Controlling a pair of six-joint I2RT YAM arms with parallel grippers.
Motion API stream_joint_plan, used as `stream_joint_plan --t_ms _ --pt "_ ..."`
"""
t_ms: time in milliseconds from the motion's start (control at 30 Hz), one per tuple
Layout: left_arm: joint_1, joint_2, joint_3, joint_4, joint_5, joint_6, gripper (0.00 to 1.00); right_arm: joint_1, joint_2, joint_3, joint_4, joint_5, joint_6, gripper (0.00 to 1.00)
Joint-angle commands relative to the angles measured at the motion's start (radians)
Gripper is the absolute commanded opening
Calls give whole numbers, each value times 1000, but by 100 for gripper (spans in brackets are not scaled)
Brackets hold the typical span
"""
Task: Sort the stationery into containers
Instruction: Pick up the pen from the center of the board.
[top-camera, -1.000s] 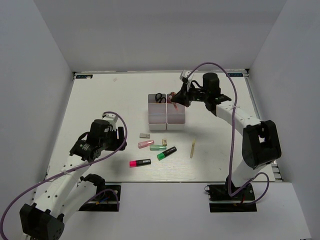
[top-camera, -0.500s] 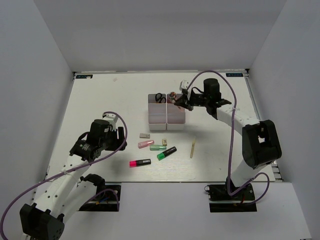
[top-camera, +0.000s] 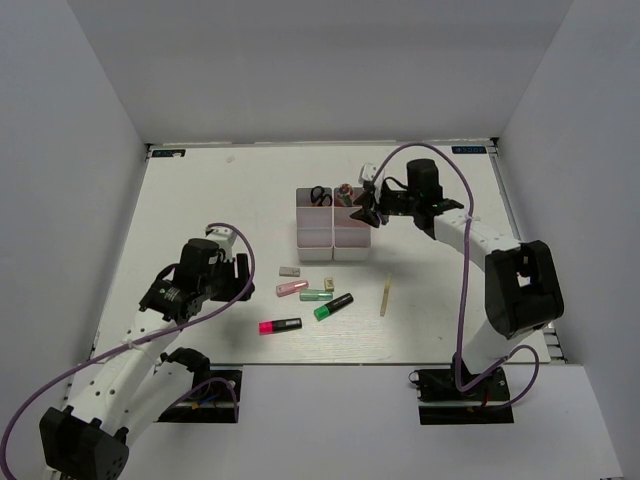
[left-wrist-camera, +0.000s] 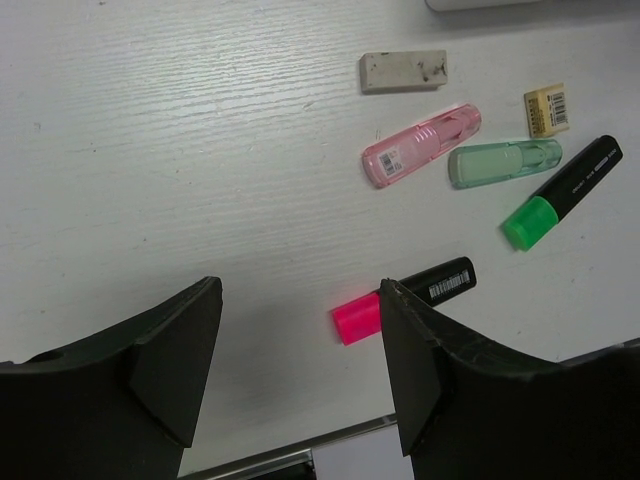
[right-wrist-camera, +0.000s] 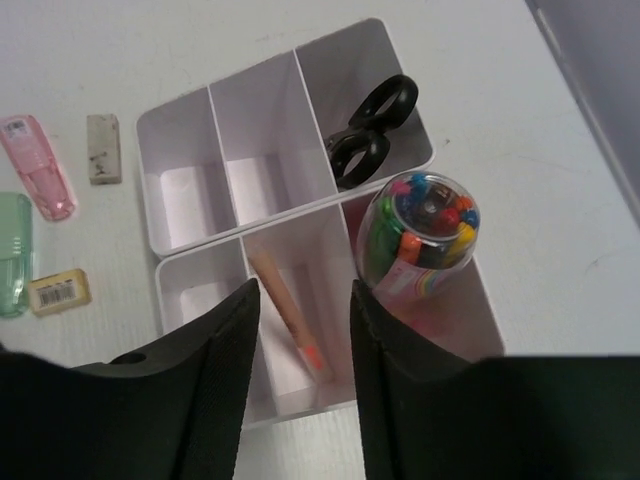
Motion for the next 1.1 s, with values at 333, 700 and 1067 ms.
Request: stream_joint_plan --t_ms 333,700,1067 --pt "3 -2 -6 28 52 5 46 -19 -345 80 -619 525 688 0" --pt "5 145 61 5 106 -17 84 -13 -394 -121 -858 629 829 0" --pt "5 117 25 -6 65 2 86 79 -201 -223 -734 656 953 25"
